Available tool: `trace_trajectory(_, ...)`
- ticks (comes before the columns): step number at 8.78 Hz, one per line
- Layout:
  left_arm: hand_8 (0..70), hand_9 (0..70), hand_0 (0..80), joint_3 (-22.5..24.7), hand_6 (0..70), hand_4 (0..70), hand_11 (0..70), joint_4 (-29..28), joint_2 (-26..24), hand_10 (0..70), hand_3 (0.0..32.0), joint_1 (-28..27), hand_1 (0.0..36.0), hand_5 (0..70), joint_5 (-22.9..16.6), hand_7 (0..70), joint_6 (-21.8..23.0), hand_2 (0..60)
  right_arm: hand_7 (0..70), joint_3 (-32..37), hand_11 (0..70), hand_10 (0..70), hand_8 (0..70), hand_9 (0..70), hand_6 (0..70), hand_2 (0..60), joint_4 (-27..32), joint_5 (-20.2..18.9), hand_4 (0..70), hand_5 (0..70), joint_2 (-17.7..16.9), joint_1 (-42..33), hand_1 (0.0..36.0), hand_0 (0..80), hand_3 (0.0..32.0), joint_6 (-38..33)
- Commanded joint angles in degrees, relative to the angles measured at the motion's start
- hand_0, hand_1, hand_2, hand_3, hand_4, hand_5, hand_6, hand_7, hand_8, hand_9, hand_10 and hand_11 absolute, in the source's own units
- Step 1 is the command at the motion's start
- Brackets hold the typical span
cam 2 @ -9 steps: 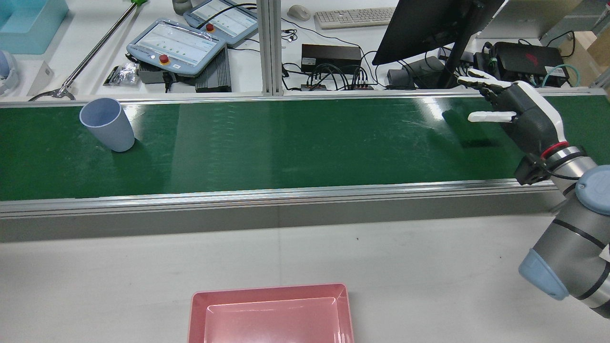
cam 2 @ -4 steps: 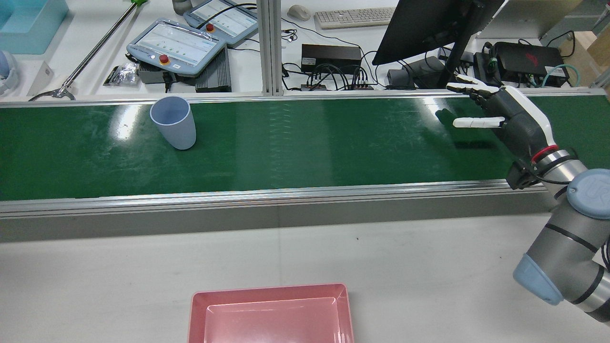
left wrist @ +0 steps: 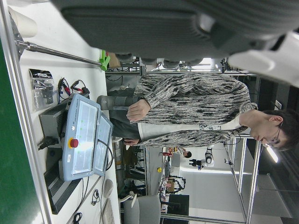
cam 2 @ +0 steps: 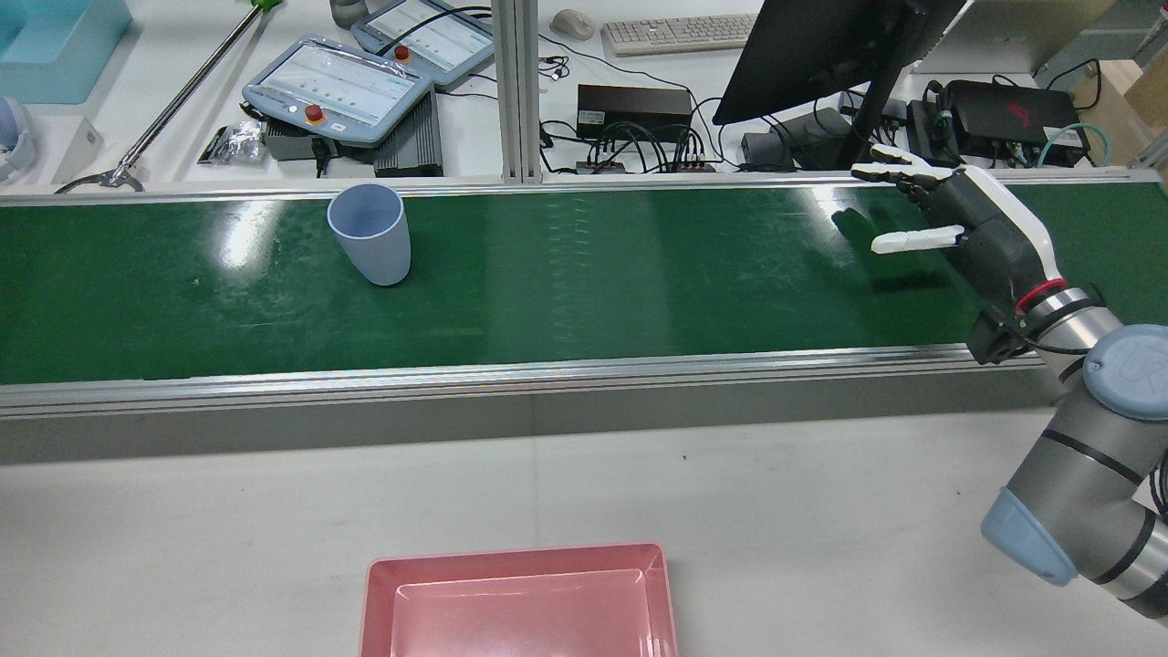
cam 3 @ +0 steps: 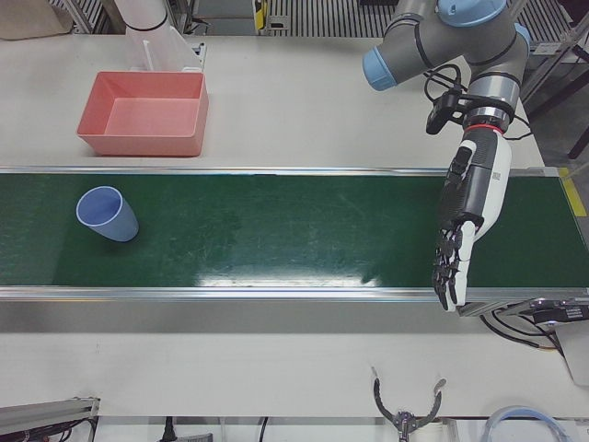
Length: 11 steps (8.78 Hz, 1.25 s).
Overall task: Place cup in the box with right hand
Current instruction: 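Hold the right hand open beside the belt as the blue-grey cup approaches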
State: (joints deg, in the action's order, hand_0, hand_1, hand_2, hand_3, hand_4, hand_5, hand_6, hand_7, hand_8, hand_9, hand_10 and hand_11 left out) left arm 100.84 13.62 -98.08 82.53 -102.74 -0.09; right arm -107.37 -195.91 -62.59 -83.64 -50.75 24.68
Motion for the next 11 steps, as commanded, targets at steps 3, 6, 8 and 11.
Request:
trace_trajectory(3, 0.0, 0.0, 0.0, -0.03, 0.0, 0.0, 0.0, 0.0, 0.0, 0.0, 0.0, 0.0, 0.0, 0.0, 0.0, 0.0, 0.0, 0.0, 17.2, 0.14, 5.8, 2.9, 10.1, 18.3, 5.3, 0.0, -0.09, 0.01, 17.6, 5.8, 0.05, 0.47, 12.3, 51.5, 0.0, 0.37)
trace_trajectory(6, 0.0, 0.0, 0.0, 0.06, 0.0, 0.0, 0.0, 0.0, 0.0, 0.0, 0.0, 0.0, 0.0, 0.0, 0.0, 0.0, 0.0, 0.0, 17.4, 0.32, 6.1, 3.1, 10.2, 18.4, 5.4, 6.8, 0.0, 0.01, 16.3, 5.9, 0.23, 0.74, 14.4, 50.9, 0.0, 0.81)
trace_trajectory(8, 0.0, 0.0, 0.0, -0.03, 0.0, 0.0, 0.0, 0.0, 0.0, 0.0, 0.0, 0.0, 0.0, 0.0, 0.0, 0.0, 0.0, 0.0, 17.5, 0.32, 6.5, 3.4, 10.2, 18.4, 5.4, 10.4, 0.0, 0.01, 15.2, 5.8, 0.49, 0.91, 15.1, 50.2, 0.0, 1.25)
trace_trajectory(11, 0.0, 0.0, 0.0, 0.05, 0.0, 0.0, 0.0, 0.0, 0.0, 0.0, 0.0, 0.0, 0.0, 0.0, 0.0, 0.0, 0.0, 0.0, 17.8, 0.32, 6.3, 3.2, 10.3, 18.6, 5.5, 3.4, 0.0, 0.01, 18.2, 5.8, 0.58, 1.0, 13.5, 51.5, 0.0, 1.6)
